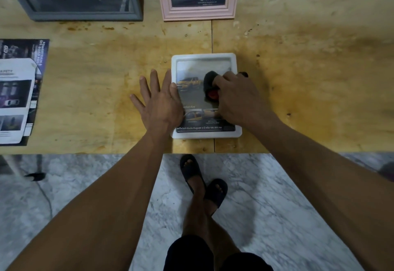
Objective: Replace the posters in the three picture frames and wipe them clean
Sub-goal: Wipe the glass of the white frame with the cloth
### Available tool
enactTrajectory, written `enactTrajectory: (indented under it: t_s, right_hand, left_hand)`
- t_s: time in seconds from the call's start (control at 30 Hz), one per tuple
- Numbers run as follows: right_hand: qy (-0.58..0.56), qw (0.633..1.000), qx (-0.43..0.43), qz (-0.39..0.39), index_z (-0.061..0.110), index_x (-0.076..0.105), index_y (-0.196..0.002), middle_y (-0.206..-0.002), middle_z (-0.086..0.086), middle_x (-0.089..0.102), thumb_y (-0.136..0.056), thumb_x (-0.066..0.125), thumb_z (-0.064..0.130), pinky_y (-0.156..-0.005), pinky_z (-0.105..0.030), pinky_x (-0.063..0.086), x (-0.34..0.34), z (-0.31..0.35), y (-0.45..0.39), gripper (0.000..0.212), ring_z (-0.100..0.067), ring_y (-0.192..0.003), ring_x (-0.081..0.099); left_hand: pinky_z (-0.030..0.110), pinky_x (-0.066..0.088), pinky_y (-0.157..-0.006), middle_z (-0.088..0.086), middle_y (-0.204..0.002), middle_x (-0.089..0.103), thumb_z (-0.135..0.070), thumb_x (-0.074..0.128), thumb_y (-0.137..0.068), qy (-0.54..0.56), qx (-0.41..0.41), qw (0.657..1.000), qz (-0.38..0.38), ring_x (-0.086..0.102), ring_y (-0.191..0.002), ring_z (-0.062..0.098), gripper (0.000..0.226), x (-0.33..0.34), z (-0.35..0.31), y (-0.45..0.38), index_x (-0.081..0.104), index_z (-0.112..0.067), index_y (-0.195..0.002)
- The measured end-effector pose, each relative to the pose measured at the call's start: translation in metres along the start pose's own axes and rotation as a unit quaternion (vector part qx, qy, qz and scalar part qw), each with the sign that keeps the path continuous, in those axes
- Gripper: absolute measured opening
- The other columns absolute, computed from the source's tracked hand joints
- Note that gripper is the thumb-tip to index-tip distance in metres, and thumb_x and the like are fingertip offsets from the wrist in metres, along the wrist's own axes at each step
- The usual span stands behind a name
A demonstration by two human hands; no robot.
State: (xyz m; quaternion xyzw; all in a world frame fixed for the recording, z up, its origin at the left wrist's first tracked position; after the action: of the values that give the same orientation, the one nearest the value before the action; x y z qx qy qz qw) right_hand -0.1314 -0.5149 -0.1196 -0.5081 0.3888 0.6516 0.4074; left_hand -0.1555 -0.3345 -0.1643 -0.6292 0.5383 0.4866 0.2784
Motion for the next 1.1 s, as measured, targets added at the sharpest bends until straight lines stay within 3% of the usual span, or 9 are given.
enactTrajectory:
  t_s: [0.23, 0.4, 0.57, 0.63, 0.7, 0.77, 0.87, 1.0, 1.1]
  right_hand:
    - [-0.047, 0.999, 0.003, -0.002, 0.018, 0.058, -0.115, -0.110, -0.004, 0.059, -0.088, 0.054, 0.021, -0.081, -0.038, 0.044, 0.006, 0.008, 0.041, 0.028, -0.023, -0.093, 0.053]
    - [-0.055, 0.998, 0.005, -0.012, 0.016, 0.062, -0.107, -0.098, -0.003, 0.061, -0.085, 0.057, 0.017, -0.077, -0.036, 0.039, 0.012, 0.012, 0.062, 0.023, -0.023, -0.088, 0.053]
    - [-0.087, 0.996, 0.003, 0.009, 0.020, 0.056, -0.112, -0.102, -0.002, 0.054, -0.093, 0.044, 0.038, -0.074, -0.035, 0.041, 0.015, 0.022, 0.084, 0.029, -0.020, -0.086, 0.048]
    - [-0.128, 0.991, -0.011, 0.030, 0.020, 0.055, -0.121, -0.108, -0.003, 0.055, -0.096, 0.045, 0.035, -0.074, -0.032, 0.041, 0.010, 0.021, 0.081, 0.030, -0.019, -0.090, 0.048]
    - [-0.269, 0.961, 0.069, 0.001, 0.020, 0.054, -0.126, -0.106, 0.003, 0.056, -0.100, 0.045, 0.027, -0.074, -0.026, 0.040, -0.005, 0.007, 0.061, 0.028, -0.012, -0.089, 0.050]
    - [-0.337, 0.918, 0.182, -0.103, 0.019, 0.053, -0.122, -0.097, 0.005, 0.055, -0.101, 0.043, 0.024, -0.064, -0.019, 0.037, -0.021, -0.015, 0.034, 0.024, -0.009, -0.079, 0.051]
    - [-0.275, 0.915, 0.234, -0.182, 0.013, 0.054, -0.112, -0.104, -0.004, 0.057, -0.102, 0.039, 0.025, -0.067, -0.023, 0.030, -0.027, -0.026, -0.001, 0.022, -0.013, -0.084, 0.046]
    - [-0.137, 0.962, 0.213, -0.099, 0.012, 0.055, -0.119, -0.126, -0.008, 0.052, -0.103, 0.030, 0.031, -0.090, -0.040, 0.032, 0.004, -0.009, -0.022, 0.035, -0.028, -0.118, 0.037]
    - [-0.085, 0.967, 0.206, -0.123, 0.007, 0.052, -0.120, -0.131, -0.013, 0.044, -0.097, 0.040, 0.019, -0.091, -0.043, 0.032, 0.013, 0.003, -0.025, 0.029, -0.034, -0.120, 0.034]
  left_hand:
    - [0.065, -0.007, -0.116, -0.004, -0.166, 0.004, -0.048, 0.008, -0.104, 0.007, 0.004, 1.000, -0.002, -0.008, -0.152, 0.028, 0.052, 0.001, 0.002, 0.000, 0.016, -0.040, -0.155]
    - [0.065, -0.007, -0.116, -0.004, -0.167, 0.004, -0.049, 0.007, -0.104, 0.006, 0.003, 1.000, -0.001, -0.009, -0.153, 0.028, 0.053, 0.001, 0.002, 0.000, 0.016, -0.041, -0.155]
    - [0.065, -0.008, -0.116, -0.004, -0.167, 0.003, -0.049, 0.007, -0.104, 0.008, 0.003, 1.000, -0.001, -0.009, -0.153, 0.027, 0.053, 0.000, 0.000, 0.000, 0.016, -0.040, -0.155]
    - [0.065, -0.008, -0.116, -0.003, -0.167, 0.003, -0.049, 0.008, -0.104, 0.012, 0.005, 1.000, 0.002, -0.009, -0.153, 0.028, 0.052, -0.001, 0.000, 0.001, 0.017, -0.040, -0.155]
    - [0.065, -0.009, -0.115, -0.003, -0.166, 0.003, -0.049, 0.008, -0.104, 0.015, 0.011, 1.000, 0.011, -0.010, -0.152, 0.028, 0.052, -0.002, 0.001, -0.001, 0.016, -0.041, -0.155]
    - [0.066, -0.008, -0.115, -0.003, -0.166, 0.002, -0.050, 0.009, -0.104, 0.018, 0.020, 0.999, 0.026, -0.010, -0.152, 0.029, 0.051, -0.003, 0.002, -0.004, 0.015, -0.041, -0.155]
    - [0.067, -0.004, -0.114, -0.004, -0.165, 0.001, -0.052, 0.011, -0.104, 0.012, 0.031, 0.999, 0.043, -0.009, -0.151, 0.030, 0.051, -0.005, 0.006, -0.006, 0.012, -0.043, -0.154]
    - [0.067, 0.002, -0.112, -0.005, -0.165, 0.002, -0.055, 0.008, -0.103, -0.013, 0.045, 0.998, 0.035, -0.005, -0.151, 0.030, 0.052, -0.007, 0.009, -0.006, 0.010, -0.045, -0.154]
    - [0.067, 0.002, -0.113, -0.005, -0.165, 0.002, -0.055, 0.008, -0.104, -0.019, 0.040, 0.998, 0.035, -0.006, -0.151, 0.030, 0.052, -0.007, 0.010, -0.005, 0.010, -0.044, -0.155]
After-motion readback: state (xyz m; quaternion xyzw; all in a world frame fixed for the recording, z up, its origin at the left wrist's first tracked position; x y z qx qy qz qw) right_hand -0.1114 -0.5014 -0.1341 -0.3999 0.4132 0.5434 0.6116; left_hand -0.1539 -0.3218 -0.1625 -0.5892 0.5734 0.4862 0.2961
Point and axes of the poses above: each hand's wrist, its own y-axis away from the middle knuckle, its own x-axis out of the palm, z = x × y, the point moved 5 cm from there along -y, towards the middle knuckle
